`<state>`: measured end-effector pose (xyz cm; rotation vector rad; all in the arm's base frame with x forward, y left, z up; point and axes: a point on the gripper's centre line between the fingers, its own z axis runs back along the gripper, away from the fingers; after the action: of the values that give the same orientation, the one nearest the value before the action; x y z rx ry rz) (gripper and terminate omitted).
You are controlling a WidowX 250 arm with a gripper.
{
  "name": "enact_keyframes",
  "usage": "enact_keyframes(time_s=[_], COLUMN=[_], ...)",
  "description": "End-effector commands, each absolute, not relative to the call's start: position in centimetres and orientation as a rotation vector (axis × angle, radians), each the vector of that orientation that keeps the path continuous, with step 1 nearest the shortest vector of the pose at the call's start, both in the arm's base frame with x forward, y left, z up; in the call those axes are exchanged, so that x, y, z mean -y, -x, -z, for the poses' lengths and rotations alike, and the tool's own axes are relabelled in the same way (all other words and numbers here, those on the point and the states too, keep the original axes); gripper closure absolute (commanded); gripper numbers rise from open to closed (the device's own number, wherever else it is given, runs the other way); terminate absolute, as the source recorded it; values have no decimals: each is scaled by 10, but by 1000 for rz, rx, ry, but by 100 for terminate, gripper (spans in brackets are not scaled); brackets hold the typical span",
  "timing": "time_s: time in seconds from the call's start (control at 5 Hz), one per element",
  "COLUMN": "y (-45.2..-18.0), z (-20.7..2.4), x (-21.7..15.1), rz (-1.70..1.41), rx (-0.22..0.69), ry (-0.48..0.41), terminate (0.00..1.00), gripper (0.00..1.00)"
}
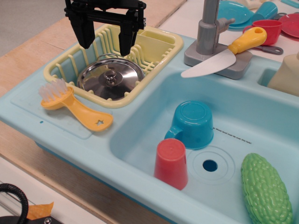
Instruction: Take lid off pot or pan
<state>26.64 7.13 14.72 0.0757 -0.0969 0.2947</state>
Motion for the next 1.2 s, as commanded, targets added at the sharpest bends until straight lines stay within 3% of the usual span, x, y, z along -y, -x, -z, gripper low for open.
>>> enact_keyframes(time_s=[0.0,1.0], y=[-266,-263], z=[-147,-99], x=[-71,-82], rz=[-295,-341], rx=[97,90], ry=[-76,30], terminate=[0,0], gripper=[0,0])
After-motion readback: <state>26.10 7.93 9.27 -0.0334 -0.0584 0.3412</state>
